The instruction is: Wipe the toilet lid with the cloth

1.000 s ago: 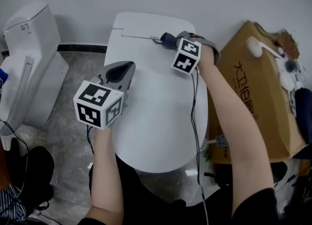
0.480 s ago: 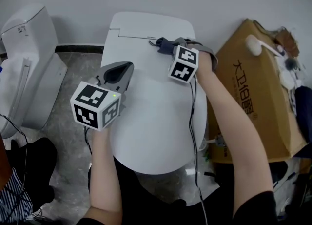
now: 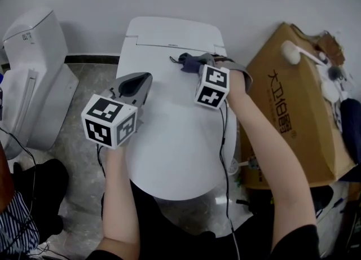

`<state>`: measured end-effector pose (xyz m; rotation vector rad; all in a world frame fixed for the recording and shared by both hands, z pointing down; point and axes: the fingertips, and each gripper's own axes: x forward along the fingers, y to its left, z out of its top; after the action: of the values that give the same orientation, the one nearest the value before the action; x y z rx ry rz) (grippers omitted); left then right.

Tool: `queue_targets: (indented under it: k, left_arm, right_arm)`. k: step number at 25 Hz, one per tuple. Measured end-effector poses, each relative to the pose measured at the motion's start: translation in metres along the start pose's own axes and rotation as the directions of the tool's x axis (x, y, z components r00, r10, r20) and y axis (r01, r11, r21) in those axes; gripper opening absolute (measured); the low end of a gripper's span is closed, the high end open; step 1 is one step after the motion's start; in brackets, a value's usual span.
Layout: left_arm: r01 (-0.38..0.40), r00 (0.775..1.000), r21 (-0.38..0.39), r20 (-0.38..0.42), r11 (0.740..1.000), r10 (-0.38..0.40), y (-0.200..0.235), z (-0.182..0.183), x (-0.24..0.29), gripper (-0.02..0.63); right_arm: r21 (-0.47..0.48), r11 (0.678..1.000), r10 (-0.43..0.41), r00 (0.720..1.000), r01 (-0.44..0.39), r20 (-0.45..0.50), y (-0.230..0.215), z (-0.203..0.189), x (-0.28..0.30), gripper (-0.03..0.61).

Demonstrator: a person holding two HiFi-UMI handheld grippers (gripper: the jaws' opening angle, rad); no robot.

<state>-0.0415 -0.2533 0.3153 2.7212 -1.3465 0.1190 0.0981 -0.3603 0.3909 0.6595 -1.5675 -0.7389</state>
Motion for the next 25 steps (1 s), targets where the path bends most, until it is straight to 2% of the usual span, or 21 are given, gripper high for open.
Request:
queue_targets:
  k: [25]
  left_arm:
    - [-0.012,1.0,0.0,0.004,1.0,0.012,0.002,0.0,0.0,0.015]
  right_arm:
    - [-0.01,0.999,0.031,0.999,-0.031,0.04,0.049,0.009,-0.056,0.066]
